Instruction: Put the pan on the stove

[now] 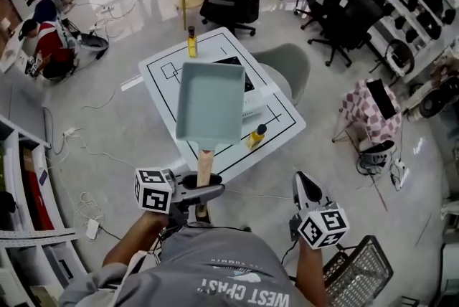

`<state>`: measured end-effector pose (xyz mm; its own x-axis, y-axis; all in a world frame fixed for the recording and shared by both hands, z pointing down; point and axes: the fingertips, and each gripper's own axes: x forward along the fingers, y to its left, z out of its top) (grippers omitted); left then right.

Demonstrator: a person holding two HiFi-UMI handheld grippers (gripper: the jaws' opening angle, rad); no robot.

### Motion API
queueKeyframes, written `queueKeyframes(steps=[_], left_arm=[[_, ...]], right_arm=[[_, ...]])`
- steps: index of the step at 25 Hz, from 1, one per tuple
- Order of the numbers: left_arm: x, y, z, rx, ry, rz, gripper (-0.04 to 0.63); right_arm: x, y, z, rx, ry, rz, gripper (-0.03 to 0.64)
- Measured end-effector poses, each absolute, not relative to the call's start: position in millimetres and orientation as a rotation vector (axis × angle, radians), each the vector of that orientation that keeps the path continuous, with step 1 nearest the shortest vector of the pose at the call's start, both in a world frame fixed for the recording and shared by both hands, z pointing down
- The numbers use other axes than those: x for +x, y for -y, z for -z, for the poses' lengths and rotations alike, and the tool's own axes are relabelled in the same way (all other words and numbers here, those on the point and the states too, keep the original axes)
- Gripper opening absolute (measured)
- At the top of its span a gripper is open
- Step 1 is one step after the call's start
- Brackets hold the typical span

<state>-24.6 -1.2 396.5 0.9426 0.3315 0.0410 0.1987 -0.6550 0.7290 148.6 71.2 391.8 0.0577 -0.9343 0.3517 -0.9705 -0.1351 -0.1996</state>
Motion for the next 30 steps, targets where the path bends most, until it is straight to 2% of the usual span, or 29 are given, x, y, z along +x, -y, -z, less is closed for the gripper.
queueKeyframes(steps=[16,30], left_arm=[[-31.1,71.3,-401.7,2.310,-0.435,-0.232,0.126],[15.2,109.3,-414.3,2.306,-0.329,-0.227,0.126]], right_arm=[[136.4,-49.0,-395.7,2.301,1.862,-0.641,0.011],[195.3,11.2,-413.9,2.219,1.970,-0.667,0.011]])
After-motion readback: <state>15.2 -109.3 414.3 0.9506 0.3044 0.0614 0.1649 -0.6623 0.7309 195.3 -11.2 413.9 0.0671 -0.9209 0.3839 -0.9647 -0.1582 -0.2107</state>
